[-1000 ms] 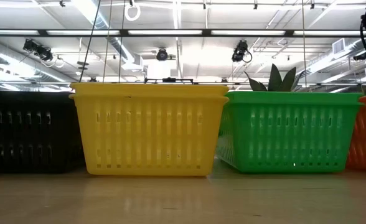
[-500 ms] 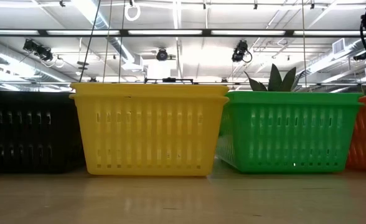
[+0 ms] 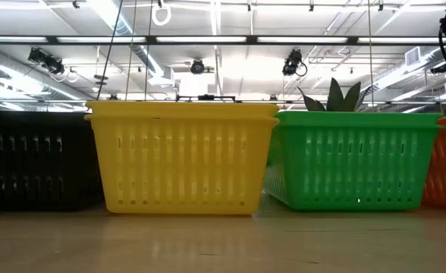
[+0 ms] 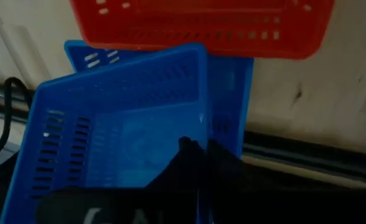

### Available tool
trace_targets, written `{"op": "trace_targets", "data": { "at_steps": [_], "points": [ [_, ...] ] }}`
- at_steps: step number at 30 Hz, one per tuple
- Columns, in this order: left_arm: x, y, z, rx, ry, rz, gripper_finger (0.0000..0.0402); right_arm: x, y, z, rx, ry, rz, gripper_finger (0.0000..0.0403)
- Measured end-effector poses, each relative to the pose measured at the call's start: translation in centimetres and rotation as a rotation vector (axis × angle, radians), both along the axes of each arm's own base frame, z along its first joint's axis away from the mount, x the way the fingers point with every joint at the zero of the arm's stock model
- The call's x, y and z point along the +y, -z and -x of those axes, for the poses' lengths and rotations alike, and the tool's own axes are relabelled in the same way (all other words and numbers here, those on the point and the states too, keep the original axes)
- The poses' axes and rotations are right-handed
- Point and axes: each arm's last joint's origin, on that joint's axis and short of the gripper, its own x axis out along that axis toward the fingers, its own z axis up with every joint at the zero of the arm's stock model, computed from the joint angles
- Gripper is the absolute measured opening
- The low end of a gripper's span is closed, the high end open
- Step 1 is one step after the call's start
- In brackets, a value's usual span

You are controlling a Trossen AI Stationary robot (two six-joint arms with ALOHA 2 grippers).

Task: Stack baskets by color
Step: Stack the top blue bin on top of the left blue bin

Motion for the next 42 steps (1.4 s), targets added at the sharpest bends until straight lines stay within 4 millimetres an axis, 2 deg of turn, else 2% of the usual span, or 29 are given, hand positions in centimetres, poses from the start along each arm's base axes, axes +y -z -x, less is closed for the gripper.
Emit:
{"op": "trace_targets", "data": {
  "at_steps": [8, 14, 19, 22, 25, 32, 36, 42],
  "points": [
    [-1.3, -2.4, -0.4, -0.181, 0.002, 0.015, 0.0026, 0.0, 0.0, 0.0, -0.001, 0.000, -0.003, 0.0007],
    [-2.4, -2.5, 1.4, -0.244, -0.112, -0.003, 0.0071, 0.1, 0.0, 0.0, 0.012, -0.011, -0.008, 0.0007],
    [-3.2, -2.5, 2.9, -0.265, -0.117, -0.007, 0.0112, 0.1, 0.0, 0.0, 0.012, -0.011, -0.009, 0.0007],
    [-3.5, -2.5, 3.5, -0.268, -0.105, -0.008, 0.0120, 0.1, 0.0, 0.0, 0.012, -0.011, -0.009, 0.0007],
    [-3.7, -2.5, 3.9, -0.271, -0.103, -0.008, 0.0100, 0.1, 0.0, 0.0, 0.012, -0.011, -0.009, 0.0007],
    [-3.7, -2.5, 3.7, -0.311, -0.102, -0.022, 0.0010, 0.1, 0.0, 0.0, 0.012, -0.011, -0.008, 0.0007],
    [-3.5, -2.3, 3.6, -0.370, -0.123, -0.046, 0.0012, 0.1, 0.0, 0.0, 0.012, -0.013, -0.005, 0.0007],
    [-2.5, 0.0, 3.3, -0.329, -0.152, -0.107, 0.0010, 0.1, 0.0, 0.0, 0.012, -0.014, -0.003, 0.0007]
  ]
}}
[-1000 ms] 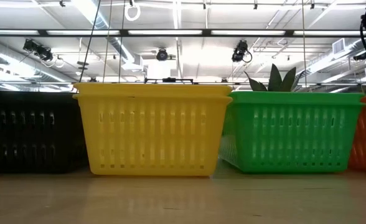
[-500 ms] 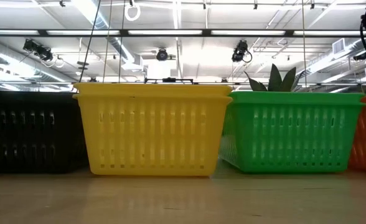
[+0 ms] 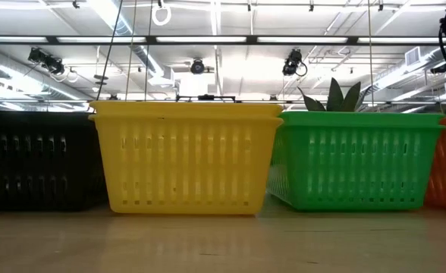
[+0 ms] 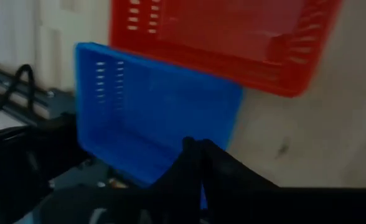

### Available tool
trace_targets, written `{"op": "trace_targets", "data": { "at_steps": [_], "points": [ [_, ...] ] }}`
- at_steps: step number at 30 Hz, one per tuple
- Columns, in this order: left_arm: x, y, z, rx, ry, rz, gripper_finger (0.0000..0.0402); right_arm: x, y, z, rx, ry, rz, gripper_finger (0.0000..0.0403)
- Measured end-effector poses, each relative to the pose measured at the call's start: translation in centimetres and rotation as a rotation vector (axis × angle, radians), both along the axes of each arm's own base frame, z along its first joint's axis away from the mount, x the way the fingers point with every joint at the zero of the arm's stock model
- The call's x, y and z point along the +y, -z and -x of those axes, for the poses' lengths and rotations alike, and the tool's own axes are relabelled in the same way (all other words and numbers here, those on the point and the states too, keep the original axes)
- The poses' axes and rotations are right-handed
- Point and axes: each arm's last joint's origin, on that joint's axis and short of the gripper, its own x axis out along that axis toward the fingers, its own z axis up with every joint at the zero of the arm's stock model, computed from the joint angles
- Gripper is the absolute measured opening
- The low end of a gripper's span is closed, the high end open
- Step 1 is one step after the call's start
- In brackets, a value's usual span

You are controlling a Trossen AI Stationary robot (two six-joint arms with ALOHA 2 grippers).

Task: Stack baskets by color
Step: Stack the top blue bin on top of the left blue bin

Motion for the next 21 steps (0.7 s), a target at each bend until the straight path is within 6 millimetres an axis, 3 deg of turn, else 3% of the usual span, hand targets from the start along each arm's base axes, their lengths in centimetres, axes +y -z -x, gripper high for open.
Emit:
{"op": "trace_targets", "data": {
  "at_steps": [8, 11, 15, 21],
  "points": [
    [1.0, -1.0, -1.7, 0.003, -0.030, 0.001, 0.0015, 0.0, 0.0, 0.0, 0.000, -0.001, 0.000, 0.0007],
    [1.4, -1.1, -2.5, -0.074, -0.133, -0.016, 0.0011, 0.0, 0.0, 0.0, 0.000, -0.001, 0.001, 0.0007],
    [3.1, 0.4, -3.2, -0.111, -0.339, -0.079, 0.0005, 0.0, 0.0, 0.0, -0.001, -0.005, 0.010, 0.0007],
    [6.5, 3.6, -1.9, -0.001, -0.509, -0.131, 0.0003, 0.0, 0.0, 0.0, -0.001, -0.009, 0.016, 0.0007]
  ]
}}
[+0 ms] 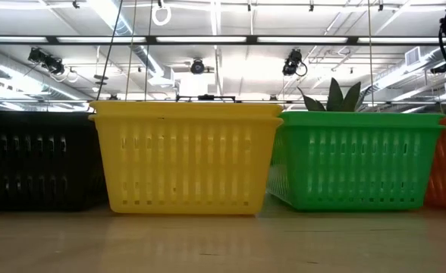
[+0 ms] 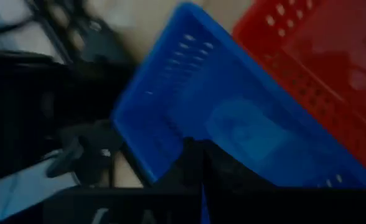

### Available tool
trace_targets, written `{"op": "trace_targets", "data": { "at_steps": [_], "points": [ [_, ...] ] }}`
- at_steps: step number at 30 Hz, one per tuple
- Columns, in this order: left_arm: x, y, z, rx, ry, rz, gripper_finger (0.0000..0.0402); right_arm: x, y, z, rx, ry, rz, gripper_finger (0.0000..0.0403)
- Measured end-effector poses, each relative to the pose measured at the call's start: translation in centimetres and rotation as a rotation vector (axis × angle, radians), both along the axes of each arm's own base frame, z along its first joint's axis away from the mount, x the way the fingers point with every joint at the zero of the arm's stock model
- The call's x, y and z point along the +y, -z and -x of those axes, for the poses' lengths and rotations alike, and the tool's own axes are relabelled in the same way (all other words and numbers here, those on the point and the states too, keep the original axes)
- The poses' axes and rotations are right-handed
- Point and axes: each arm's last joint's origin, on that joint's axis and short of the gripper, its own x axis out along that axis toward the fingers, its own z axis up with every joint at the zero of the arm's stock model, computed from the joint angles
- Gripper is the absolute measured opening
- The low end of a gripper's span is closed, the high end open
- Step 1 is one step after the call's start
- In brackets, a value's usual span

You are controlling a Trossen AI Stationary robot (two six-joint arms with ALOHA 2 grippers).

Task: Stack baskets by color
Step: Stack the top blue bin on top of the left blue bin

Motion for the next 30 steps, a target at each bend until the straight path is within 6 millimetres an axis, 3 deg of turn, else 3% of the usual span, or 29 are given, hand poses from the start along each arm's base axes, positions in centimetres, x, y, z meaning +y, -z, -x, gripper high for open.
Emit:
{"op": "trace_targets", "data": {
  "at_steps": [5, 15, 20, 27, 30],
  "points": [
    [0.6, 0.9, 0.6, -0.013, 0.023, 0.183, 0.0003, 0.0, 0.0, 0.0, -0.003, 0.001, -0.008, 0.0007],
    [-0.8, -0.4, 1.5, -0.056, 0.064, 0.460, 0.0003, 0.2, -0.1, 0.0, 0.011, -0.018, -0.038, 0.0007],
    [-1.4, -0.4, 2.0, -0.057, 0.096, 0.483, 0.0004, 0.2, -0.1, 0.0, 0.011, -0.019, -0.035, 0.0007],
    [-0.4, 0.1, 2.0, -0.150, 0.108, 0.328, 0.0002, 0.2, -0.1, 0.0, 0.008, -0.020, -0.029, 0.0007],
    [-0.8, 0.9, 1.9, -0.169, 0.132, 0.389, 0.0002, 0.2, -0.1, 0.0, 0.008, -0.018, -0.032, 0.0007]
  ]
}}
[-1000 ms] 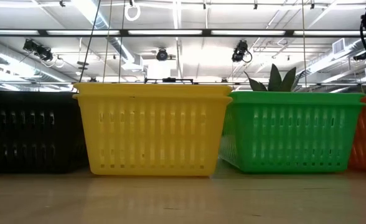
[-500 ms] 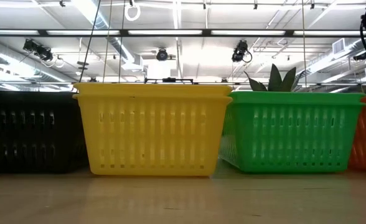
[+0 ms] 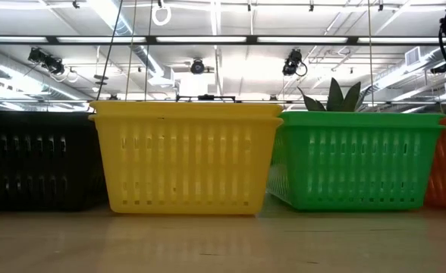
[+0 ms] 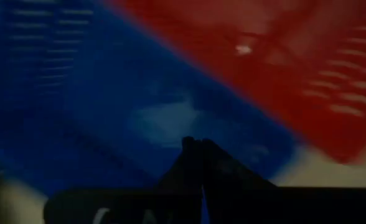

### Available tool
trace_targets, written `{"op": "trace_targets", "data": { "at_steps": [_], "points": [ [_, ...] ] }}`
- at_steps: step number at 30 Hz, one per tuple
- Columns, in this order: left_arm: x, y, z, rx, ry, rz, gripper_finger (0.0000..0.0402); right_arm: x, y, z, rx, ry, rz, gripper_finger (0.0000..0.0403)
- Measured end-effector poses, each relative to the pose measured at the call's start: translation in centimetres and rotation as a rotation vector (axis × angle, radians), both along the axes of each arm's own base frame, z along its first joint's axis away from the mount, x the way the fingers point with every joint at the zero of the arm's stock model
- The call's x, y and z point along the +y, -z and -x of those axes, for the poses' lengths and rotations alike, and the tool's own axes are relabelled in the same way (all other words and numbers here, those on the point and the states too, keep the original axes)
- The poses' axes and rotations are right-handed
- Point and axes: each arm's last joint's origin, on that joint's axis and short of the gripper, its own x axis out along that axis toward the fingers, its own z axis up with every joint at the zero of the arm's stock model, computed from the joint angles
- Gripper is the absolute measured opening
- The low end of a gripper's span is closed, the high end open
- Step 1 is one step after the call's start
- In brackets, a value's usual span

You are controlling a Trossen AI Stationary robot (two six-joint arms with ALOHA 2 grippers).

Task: Stack baskets by color
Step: Stack the top blue bin on top of the left blue bin, then adjust the colored bins

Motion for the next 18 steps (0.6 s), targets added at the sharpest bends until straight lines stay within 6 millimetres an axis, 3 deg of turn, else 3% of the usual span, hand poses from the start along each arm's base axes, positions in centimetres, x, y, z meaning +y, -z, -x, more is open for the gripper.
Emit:
{"op": "trace_targets", "data": {
  "at_steps": [5, 12, 18],
  "points": [
    [-1.3, 0.2, -0.8, -0.075, 0.122, 0.145, 0.0001, 0.0, 0.0, 0.0, 0.000, 0.000, 0.000, 0.0007],
    [-1.3, 0.1, -0.4, 0.005, 0.136, 0.167, 0.0002, 0.0, 0.0, 0.0, 0.013, -0.008, -0.012, 0.0007],
    [-0.8, -2.6, -0.5, 0.060, 0.124, 0.060, 0.0002, 1.0, -1.6, 0.0, 0.178, -0.062, -0.134, 0.0003]
  ]
}}
